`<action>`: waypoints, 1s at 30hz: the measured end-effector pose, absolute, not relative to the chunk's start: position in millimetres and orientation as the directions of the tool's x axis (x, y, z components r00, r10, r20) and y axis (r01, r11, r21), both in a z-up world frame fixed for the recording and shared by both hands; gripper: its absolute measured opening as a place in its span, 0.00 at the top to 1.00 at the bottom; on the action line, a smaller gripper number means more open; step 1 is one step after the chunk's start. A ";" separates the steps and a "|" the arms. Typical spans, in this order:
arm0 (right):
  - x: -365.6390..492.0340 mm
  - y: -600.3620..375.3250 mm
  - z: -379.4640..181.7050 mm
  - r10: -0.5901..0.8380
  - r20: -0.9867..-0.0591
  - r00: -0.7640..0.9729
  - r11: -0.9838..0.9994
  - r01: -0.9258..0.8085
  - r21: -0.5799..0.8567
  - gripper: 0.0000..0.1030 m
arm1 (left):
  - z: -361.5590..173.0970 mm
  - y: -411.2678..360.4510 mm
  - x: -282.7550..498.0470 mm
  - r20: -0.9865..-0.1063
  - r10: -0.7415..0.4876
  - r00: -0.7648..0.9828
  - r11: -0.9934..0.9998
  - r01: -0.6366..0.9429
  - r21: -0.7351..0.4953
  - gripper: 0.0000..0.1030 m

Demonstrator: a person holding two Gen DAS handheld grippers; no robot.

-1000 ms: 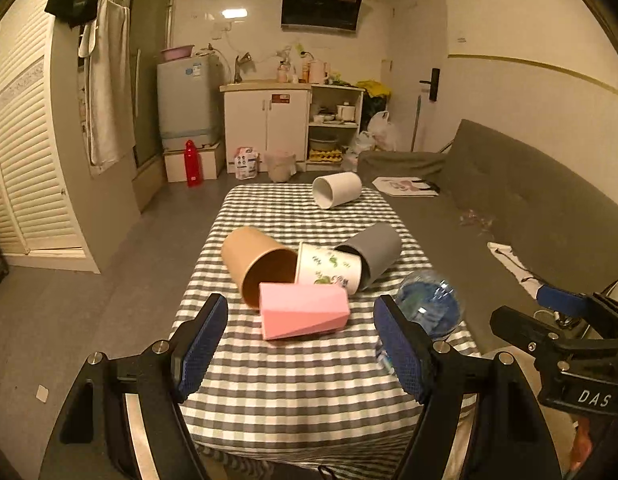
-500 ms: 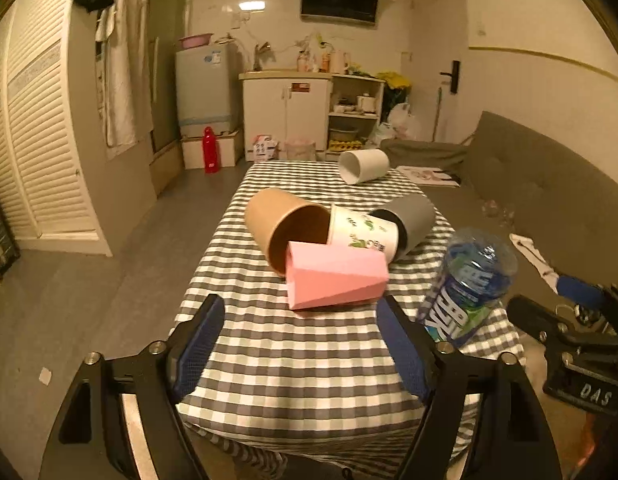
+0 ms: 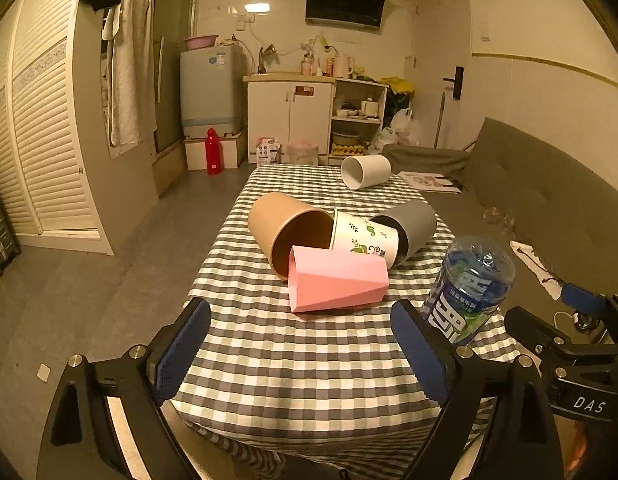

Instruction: Flip cup upside down

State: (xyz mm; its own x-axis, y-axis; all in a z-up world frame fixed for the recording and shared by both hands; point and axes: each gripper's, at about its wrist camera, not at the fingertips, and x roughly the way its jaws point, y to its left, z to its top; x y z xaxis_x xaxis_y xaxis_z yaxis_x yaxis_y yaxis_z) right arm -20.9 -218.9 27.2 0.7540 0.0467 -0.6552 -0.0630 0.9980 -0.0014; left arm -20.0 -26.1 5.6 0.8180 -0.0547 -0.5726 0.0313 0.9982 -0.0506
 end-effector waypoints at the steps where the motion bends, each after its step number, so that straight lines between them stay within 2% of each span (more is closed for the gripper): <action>1: -20.9 -218.8 27.2 0.046 -0.656 0.753 0.998 -0.062 -0.001 0.02 | 5.5 -25.6 -19.0 -0.573 -0.054 0.818 0.998 0.030 -0.051 0.09; 30: -19.0 -217.9 24.8 0.033 -0.666 0.745 0.999 -0.050 -0.006 0.00 | 3.7 -20.7 -18.7 -0.593 -0.041 0.804 0.999 0.017 -0.047 0.09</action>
